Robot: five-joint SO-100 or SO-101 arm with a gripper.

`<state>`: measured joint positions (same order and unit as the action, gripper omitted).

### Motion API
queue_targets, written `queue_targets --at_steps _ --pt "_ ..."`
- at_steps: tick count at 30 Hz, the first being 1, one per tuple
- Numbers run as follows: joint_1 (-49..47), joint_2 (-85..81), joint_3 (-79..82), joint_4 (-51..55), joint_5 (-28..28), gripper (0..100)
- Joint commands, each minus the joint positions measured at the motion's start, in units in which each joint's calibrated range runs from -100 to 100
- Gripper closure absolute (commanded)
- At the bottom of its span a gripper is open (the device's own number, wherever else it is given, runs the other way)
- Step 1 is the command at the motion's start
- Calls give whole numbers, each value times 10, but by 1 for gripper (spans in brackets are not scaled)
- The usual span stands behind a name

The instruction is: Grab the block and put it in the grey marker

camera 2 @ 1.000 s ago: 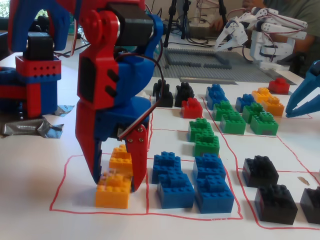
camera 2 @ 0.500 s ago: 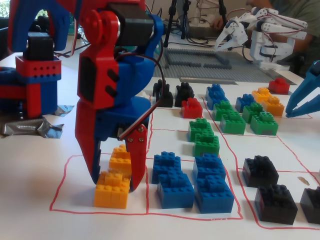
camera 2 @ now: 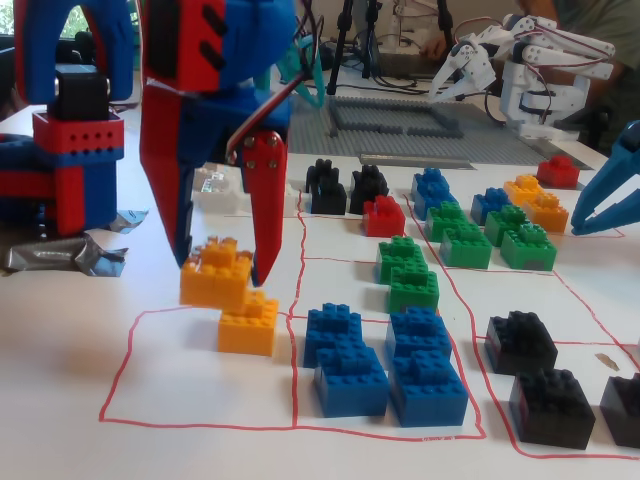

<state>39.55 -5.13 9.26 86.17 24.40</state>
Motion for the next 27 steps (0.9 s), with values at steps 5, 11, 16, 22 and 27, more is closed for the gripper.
queue_targets --at_steps 5,11,16,22,27 --pt "-90 -82 -92 100 -27 100" --pt "-197 -126 -89 124 -50 100" --pt "-309 -152 -83 130 -76 100" --pt "-467 -167 -80 129 -118 100" --pt "-601 -165 -84 125 -151 100"
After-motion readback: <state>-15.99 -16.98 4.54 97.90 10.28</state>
